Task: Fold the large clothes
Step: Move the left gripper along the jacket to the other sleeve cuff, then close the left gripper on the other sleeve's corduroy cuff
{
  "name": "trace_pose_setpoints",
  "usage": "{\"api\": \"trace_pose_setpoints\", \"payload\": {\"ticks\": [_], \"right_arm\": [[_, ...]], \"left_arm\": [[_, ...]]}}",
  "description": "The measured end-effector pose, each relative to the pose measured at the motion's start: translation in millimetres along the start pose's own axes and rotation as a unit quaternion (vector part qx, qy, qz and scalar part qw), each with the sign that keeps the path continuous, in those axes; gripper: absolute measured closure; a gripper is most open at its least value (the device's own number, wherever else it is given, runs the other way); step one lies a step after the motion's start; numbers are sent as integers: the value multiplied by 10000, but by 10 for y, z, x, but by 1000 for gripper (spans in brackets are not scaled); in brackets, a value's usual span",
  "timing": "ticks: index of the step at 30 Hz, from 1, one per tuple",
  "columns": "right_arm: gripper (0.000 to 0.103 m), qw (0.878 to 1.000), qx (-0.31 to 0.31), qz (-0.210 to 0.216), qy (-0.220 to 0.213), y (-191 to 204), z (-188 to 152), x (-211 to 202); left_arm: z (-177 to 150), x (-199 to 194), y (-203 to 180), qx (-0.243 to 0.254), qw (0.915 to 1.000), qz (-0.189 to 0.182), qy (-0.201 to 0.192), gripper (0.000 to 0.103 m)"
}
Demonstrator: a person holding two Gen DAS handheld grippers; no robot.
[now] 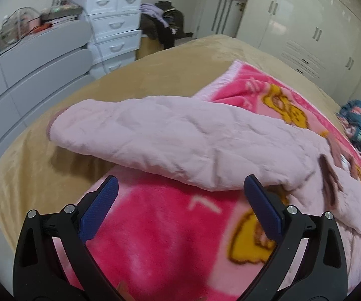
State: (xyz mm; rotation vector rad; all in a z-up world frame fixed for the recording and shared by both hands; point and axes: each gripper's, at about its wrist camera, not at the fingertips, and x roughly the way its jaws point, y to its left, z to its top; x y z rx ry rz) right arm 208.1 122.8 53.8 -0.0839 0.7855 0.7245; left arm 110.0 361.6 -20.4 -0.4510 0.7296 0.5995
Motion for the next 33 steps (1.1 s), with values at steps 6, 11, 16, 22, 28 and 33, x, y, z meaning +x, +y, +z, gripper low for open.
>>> {"api": "trace_pose_setpoints", "payload": {"ticks": [6,11,16,22,28,33], "right_arm": [[4,9996,-169,144,166,239,26,271],[4,9984,-423,163,344,440,-2,499],[4,9965,-550,241,578,588,-98,750],[4,9926,-855,270,818,814,-188,997],[4,9915,-803,359,958,850,-278,1106],[4,9926,-661,350,957,772,-333,1041]], "left_arm": [[9,110,246,-365,9991,209,27,9],[12,196,487,-792,9964,274,108,9],[0,321,655,-1081,9929,404,277,9],[6,421,900,-1727,9842,338,182,9],[1,642,1070,-2367,9708,-179,342,9],[118,743,1073,-2561,9651,-502,206,9]]}}
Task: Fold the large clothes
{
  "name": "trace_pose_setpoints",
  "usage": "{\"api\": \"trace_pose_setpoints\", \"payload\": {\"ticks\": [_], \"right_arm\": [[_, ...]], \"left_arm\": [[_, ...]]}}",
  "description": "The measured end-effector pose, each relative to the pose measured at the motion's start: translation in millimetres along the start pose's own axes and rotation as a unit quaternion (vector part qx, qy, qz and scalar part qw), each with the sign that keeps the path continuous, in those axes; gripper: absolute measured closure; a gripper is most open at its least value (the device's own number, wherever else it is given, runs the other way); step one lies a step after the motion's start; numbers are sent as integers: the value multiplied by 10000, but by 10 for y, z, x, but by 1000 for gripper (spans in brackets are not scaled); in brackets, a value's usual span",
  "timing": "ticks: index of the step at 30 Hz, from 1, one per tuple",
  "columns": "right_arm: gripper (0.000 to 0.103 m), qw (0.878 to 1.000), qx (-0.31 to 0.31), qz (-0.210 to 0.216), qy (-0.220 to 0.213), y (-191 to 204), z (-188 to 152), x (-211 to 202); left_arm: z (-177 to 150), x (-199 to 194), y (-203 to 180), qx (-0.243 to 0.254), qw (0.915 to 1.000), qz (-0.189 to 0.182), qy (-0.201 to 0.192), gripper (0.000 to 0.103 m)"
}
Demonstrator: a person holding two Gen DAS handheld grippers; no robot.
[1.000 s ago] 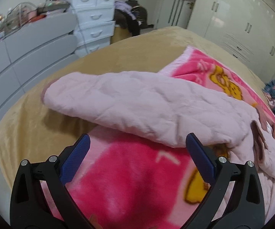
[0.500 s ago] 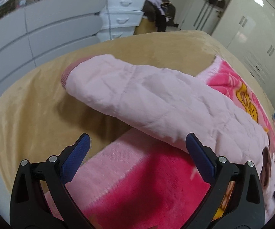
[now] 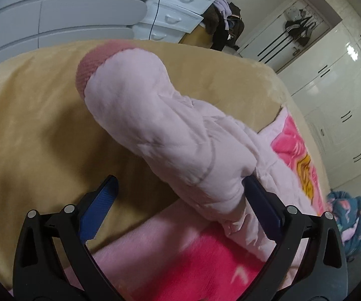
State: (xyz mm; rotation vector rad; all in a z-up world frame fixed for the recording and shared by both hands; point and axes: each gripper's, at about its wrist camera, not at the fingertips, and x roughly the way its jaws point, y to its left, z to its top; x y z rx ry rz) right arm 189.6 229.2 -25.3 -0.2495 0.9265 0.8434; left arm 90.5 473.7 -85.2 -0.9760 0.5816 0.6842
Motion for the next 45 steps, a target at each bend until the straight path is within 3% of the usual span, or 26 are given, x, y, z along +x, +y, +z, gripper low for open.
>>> {"api": "trace_pose_setpoints", "payload": {"ticks": [6,8,10,13,15,28,39,45], "right_arm": [[4,9996,229,-87,-114,-166,-8,-128],[4,9993,326,-83,-148,-220,-1,-166],[4,9990,394,-87,-185,-264,-2,-203],[4,9987,449,-121,-222,-306,-14,-254],[4,9983,507,-130,-249,-339,-25,-294],[4,9944,831,-317,-578,-706,-101,-741],[4,9854,1332,-559,-901,-1196,-310,-1336],[4,9797,1534,-647,-1116,-1401,-470,-1657]], "left_arm": [[136,95,-50,-159,9992,-360,-50,13],[166,109,-89,-177,9980,-613,-26,34],[170,94,-174,-28,9983,-571,-71,52],[168,31,-284,191,9978,-610,-197,73],[172,-19,-311,168,9966,-777,-224,81],[132,-621,-657,651,9841,-1388,-902,84],[-43,-1043,-1094,1241,9719,-1426,-1404,84],[-90,-1240,-1400,1458,9675,-1498,-1426,84]]}}
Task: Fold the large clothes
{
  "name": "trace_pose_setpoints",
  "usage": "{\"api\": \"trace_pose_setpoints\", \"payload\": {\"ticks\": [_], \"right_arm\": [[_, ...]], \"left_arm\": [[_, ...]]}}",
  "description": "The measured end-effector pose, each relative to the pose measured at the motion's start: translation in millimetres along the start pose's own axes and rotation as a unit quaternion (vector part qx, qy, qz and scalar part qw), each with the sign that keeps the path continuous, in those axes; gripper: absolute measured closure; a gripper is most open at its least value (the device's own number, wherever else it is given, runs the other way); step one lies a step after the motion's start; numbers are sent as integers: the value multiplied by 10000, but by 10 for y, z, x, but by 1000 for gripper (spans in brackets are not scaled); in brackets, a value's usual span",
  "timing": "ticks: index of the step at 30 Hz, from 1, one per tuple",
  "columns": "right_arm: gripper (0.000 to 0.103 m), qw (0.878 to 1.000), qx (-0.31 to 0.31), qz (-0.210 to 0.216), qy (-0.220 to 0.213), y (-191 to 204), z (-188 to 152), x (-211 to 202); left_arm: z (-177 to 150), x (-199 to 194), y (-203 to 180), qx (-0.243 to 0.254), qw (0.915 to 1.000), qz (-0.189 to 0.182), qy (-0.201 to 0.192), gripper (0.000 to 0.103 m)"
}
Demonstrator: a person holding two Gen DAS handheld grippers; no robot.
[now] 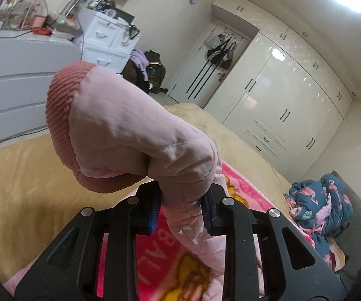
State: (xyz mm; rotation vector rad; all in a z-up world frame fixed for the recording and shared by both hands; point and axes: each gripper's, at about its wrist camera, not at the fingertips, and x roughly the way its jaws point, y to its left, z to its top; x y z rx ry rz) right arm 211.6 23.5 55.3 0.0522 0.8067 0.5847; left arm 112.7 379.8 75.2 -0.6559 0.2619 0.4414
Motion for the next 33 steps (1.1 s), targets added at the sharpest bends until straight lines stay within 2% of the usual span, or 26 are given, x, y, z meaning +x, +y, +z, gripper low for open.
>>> {"api": "trace_pose_setpoints", "payload": {"ticks": [8,18,33], "right_arm": [[4,9994,221,13,-247,-255,-38,-384],[4,9971,617,34,-450,-599,-154,-738],[4,9948,810,99,-601,-863,-224,-984]], "left_arm": [[-3,-261,-610,509,9984,-230,-128,84],[-100,-394,-1224,1106,9931,-377,-116,84],[-365,-440,-1857,1720,9832,-604,-35,84]]}}
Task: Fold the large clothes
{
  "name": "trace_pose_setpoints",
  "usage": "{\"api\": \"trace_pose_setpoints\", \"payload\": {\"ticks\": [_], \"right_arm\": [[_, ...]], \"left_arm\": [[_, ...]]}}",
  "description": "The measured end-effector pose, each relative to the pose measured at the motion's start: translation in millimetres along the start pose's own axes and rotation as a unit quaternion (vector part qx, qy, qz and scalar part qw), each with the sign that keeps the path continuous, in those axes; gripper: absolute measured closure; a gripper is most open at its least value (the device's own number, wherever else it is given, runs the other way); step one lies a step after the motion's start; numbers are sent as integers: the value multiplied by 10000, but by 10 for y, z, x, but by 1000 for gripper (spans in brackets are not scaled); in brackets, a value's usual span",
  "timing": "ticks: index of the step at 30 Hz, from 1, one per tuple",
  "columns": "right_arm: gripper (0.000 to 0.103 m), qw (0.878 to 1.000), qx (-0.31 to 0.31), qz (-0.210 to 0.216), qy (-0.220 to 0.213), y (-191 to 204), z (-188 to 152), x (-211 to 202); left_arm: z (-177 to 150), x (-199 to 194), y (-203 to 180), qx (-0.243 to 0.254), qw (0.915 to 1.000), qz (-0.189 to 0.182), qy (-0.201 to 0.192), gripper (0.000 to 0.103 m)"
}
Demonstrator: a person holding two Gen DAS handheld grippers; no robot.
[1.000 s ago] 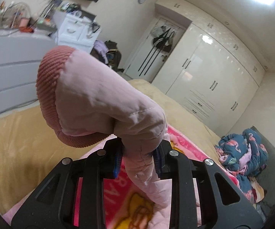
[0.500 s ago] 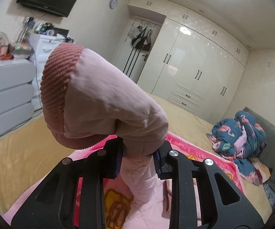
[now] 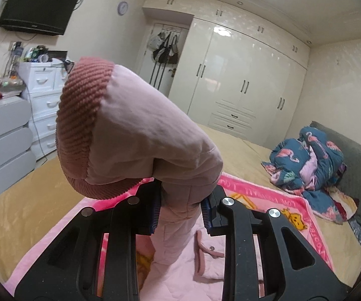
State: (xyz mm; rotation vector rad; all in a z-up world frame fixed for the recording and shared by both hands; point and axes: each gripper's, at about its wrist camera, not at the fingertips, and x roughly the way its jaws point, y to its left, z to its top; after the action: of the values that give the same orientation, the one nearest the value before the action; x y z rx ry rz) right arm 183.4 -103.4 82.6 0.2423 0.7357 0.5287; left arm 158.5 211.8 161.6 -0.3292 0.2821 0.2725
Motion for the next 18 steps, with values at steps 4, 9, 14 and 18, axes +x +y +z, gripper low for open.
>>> {"api": "trace_pose_setpoints", "payload": {"ticks": [4,9,14,18], "right_arm": [[4,10000,32,-20,-27,-80,9,-50],[4,9998,118,-77,-105,-213,38,-116],[4,9992,311,-194,-187,-421,40,-201],[4,9981,470,-298,-273,-594,42,-271]], "left_arm": [[-33,24,-181,150,9998,-116,35,84],[-89,77,-384,338,9990,-261,103,84],[-162,130,-599,527,9976,-421,178,84],[-235,159,-751,595,9963,-588,213,84]]}}
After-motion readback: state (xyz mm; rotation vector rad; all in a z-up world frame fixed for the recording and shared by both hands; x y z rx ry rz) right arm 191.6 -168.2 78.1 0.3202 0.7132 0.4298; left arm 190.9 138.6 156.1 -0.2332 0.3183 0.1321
